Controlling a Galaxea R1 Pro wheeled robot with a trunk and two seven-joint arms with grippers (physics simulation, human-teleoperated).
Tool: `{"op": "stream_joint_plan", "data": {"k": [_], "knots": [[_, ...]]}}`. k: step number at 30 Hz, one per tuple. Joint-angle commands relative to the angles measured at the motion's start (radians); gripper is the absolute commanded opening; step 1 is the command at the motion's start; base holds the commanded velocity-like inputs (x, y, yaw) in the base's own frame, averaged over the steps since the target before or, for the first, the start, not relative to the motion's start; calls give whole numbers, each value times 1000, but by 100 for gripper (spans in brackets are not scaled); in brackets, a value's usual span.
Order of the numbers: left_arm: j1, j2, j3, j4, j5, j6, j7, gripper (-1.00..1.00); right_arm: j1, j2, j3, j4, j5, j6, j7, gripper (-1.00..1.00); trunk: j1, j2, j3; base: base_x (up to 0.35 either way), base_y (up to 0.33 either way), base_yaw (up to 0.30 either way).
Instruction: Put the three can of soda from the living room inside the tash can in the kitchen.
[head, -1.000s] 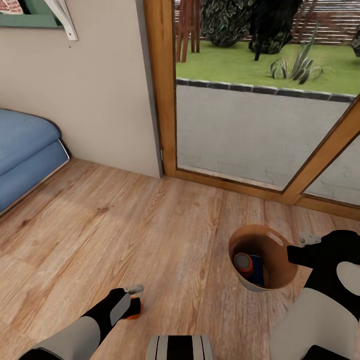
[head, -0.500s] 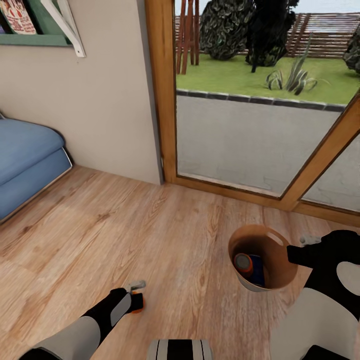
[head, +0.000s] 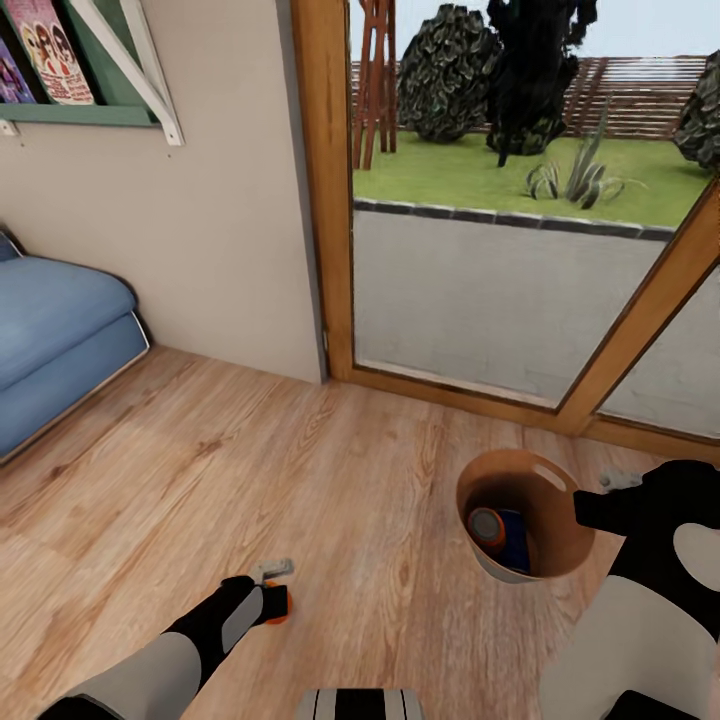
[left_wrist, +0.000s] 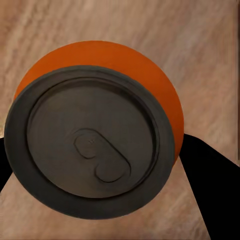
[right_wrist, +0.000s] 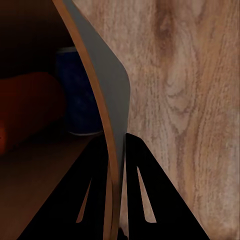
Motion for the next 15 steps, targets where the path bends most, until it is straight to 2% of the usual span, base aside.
{"op": "stream_joint_plan", "data": {"k": [1, 9, 15], "knots": [[0, 0, 0, 0, 0, 0, -1, -100, 0, 0, 0, 0, -5, 5, 5, -100, -4, 7, 3, 0, 0, 0], [0, 2, 0, -67, 1, 20, -15, -100, 0, 0, 9, 7, -4, 5, 3, -100, -35, 63, 28, 0, 0, 0], [1, 6, 1, -300, 1, 180, -15, -100, 0, 0, 37, 27, -2, 5, 3, -100, -58, 105, 47, 0, 0, 0]]}}
